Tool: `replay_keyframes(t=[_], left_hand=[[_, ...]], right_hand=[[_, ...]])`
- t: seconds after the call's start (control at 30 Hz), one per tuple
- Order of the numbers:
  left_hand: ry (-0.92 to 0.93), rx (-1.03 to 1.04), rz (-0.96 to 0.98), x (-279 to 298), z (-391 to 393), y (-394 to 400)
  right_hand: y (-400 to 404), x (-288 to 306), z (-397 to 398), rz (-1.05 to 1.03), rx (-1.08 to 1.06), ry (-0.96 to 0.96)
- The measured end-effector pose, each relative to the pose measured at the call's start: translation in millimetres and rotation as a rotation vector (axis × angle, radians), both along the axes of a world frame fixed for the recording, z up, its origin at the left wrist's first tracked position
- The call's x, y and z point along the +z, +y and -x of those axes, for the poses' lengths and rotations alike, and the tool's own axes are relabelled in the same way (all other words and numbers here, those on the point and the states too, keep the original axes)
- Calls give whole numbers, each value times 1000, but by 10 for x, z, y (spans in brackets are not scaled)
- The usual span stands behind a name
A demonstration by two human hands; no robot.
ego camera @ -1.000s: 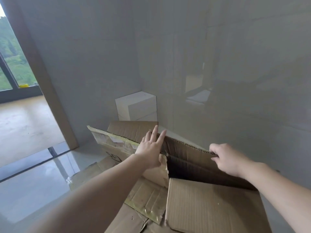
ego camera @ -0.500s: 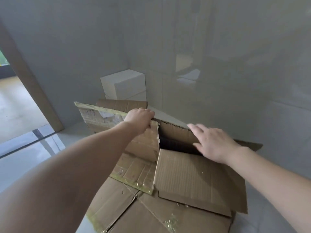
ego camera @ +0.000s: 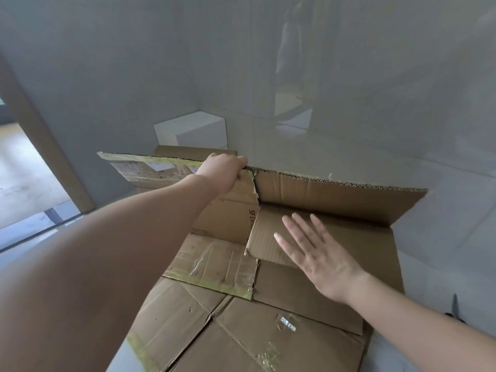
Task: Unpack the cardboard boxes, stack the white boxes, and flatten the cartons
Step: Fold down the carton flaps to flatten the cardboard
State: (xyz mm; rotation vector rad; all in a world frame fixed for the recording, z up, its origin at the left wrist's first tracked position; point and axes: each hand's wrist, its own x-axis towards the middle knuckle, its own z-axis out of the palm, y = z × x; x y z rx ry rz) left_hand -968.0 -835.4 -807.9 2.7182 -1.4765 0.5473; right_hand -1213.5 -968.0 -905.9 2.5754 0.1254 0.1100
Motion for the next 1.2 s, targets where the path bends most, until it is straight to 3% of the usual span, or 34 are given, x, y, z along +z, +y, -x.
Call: replay_keyframes(t=[0.17, 0.3, 0.43, 0.47, 0.53, 0.6, 0.67, 0.8, 0.9, 1.07, 1.2], left_hand=[[-30, -39, -21, 23, 123, 49], [-85, -207, -14, 146, 350, 45], [-64, -268, 0, 347, 552, 96], [20, -242, -28, 396, 552, 137], [406, -152, 20, 536, 493, 267], [710, -72, 234, 694, 330, 352], [650, 64, 317, 780, 50, 367], [463, 320, -18, 738, -324, 368], [454, 377, -57, 672, -458, 392], [472, 181, 113, 803, -360, 414], [490, -26, 17, 972, 24, 488]], right_hand=[[-107, 707, -234, -67, -52, -301], [-52, 1078, -568, -178, -147, -283], [102, 1238, -742, -208, -77, -336], [130, 1254, -750, -203, -45, -329], [155, 1227, -718, -186, 31, -317], [178, 1209, -644, -164, 98, -330], [215, 1242, -576, -164, 158, -373], [260, 1364, -481, -127, 233, -468], [240, 1408, -419, -94, 255, -522], [125, 1458, -481, -144, 190, -490], [-38, 1568, -650, -146, 59, -427]])
